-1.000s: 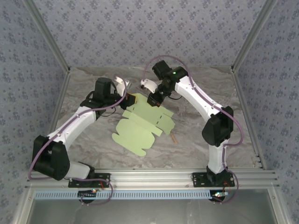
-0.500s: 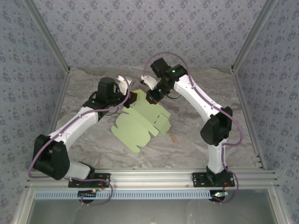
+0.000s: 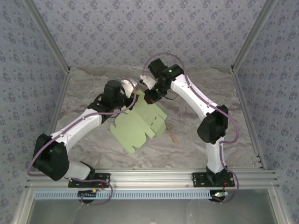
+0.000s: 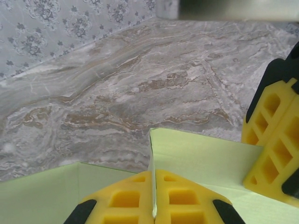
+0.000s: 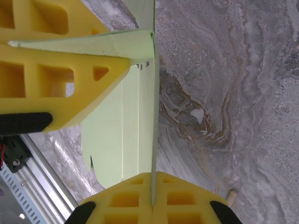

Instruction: Fold the paper box

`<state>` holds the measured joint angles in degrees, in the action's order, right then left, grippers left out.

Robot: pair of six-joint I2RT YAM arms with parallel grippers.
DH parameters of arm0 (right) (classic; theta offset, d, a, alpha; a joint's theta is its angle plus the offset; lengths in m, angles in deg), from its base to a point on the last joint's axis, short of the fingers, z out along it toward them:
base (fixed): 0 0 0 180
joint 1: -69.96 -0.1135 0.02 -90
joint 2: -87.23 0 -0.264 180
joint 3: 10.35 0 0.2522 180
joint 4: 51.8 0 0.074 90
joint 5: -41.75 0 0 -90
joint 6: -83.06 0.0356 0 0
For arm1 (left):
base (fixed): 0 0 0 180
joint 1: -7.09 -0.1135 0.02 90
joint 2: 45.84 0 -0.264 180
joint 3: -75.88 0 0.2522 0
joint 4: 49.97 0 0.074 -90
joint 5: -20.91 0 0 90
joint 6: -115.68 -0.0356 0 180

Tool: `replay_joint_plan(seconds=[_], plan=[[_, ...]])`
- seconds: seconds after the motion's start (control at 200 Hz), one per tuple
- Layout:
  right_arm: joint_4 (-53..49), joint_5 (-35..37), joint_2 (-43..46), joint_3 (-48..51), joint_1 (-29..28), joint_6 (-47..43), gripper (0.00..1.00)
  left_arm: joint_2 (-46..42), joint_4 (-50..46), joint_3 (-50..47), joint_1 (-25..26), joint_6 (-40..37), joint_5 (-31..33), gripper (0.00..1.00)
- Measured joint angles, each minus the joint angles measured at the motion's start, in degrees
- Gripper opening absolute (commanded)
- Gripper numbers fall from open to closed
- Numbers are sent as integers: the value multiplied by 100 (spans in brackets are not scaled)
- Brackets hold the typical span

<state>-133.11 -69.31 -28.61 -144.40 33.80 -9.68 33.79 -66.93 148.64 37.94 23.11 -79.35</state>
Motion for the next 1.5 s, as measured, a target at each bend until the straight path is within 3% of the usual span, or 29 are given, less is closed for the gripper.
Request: replay_joint_plan(seconds=[0.48,0.735,0.854,1.074,1.499], plan=[[0,-103,-22,0,57,109,0,-4,33,-20,186,-341,452,6],[50,-306,-20,79,201,-603,0,-389,39,-315,-2,-109,-133,33],[52,-358,-9,116,236,-1198,0,-728,17,-494,-103,87,-487,41],[22,-382,70,297,256,-2201,0,-1464,-68,-647,-511,623,-960,51],[-96,-376,291,369,249,-3165,0,-2175,-623,-817,-1659,2312,-1294,57]])
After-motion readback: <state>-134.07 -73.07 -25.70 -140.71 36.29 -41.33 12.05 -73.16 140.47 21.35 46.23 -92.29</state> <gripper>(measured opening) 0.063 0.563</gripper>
